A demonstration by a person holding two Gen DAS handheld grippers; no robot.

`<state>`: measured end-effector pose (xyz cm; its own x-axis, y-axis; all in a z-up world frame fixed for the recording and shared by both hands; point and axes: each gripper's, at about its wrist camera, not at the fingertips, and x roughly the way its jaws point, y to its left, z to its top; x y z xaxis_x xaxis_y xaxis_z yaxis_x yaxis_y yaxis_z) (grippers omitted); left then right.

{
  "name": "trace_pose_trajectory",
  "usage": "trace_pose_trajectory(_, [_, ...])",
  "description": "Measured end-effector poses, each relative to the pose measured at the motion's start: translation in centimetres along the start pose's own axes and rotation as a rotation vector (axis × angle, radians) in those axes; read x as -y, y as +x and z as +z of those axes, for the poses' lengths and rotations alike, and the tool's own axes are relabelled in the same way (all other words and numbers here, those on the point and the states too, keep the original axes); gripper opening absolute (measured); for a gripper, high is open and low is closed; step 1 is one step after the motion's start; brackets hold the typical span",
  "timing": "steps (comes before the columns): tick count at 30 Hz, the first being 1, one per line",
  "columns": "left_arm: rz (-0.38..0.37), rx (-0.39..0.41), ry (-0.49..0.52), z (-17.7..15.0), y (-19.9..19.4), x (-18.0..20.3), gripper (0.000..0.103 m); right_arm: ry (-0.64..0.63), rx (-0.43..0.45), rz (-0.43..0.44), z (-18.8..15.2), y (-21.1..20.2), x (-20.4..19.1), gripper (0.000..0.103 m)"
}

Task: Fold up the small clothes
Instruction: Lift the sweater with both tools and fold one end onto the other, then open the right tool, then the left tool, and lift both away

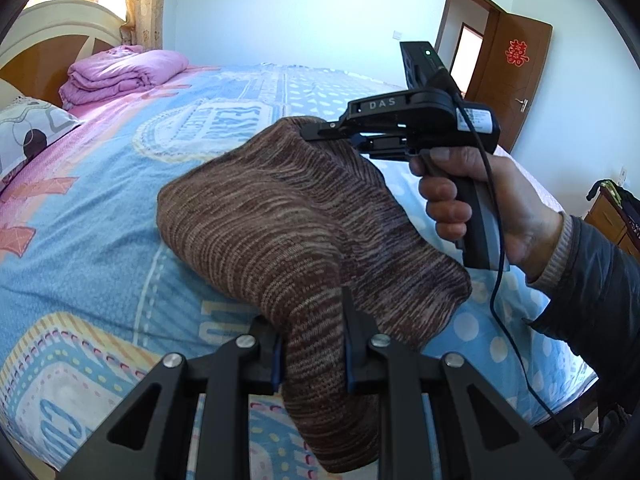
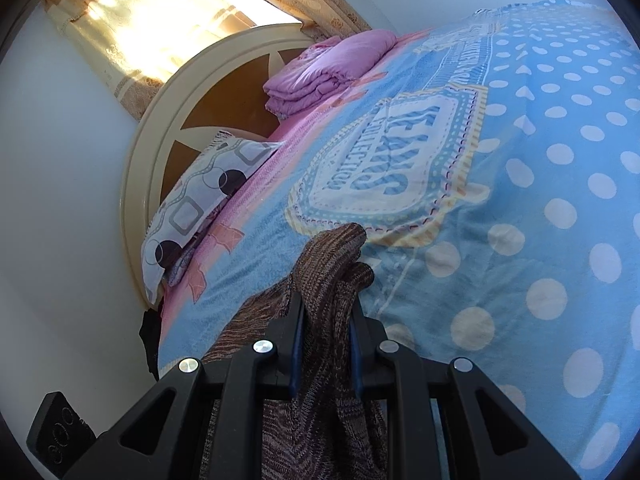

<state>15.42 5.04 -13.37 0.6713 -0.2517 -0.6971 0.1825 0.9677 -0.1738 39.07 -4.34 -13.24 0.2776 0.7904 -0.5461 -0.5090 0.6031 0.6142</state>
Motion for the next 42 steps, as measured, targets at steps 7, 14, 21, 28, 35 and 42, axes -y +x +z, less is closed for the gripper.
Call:
trace_pose_trajectory(7, [0.021, -0.016, 0.017, -1.4, 0.5, 0.0, 0.023, 0.01, -0.031, -0.025, -0.6, 1.5, 0.7, 0.019])
trace_pose_trajectory(14, [0.034, -0.029, 0.017, -2.9, 1.3, -0.3, 0.023, 0.022, -0.062, -0.062, -1.7, 2.8, 2.2, 0.019])
trace_pose_trajectory(21, [0.038, -0.014, 0.005, -4.0, 1.6, -0.4, 0.036, 0.049, -0.071, -0.043, -2.3, 3.1, 3.3, 0.021])
trace_pose_trajectory(28, [0.066, 0.043, 0.039, -2.9, -0.8, 0.0, 0.045, 0.075, -0.097, -0.044, -3.2, 1.1, 4.0, 0.041])
trace_pose_trajectory(35, [0.102, 0.152, 0.039, -1.9, -3.4, -1.1, 0.086, 0.061, -0.061, 0.02, -8.7, -6.4, 2.9, 0.06])
trace_pose_trajectory(42, [0.233, 0.088, -0.048, -1.1, 1.1, -4.6, 0.095, -0.039, -0.14, -0.06, -14.8, -7.2, 0.5, 0.05])
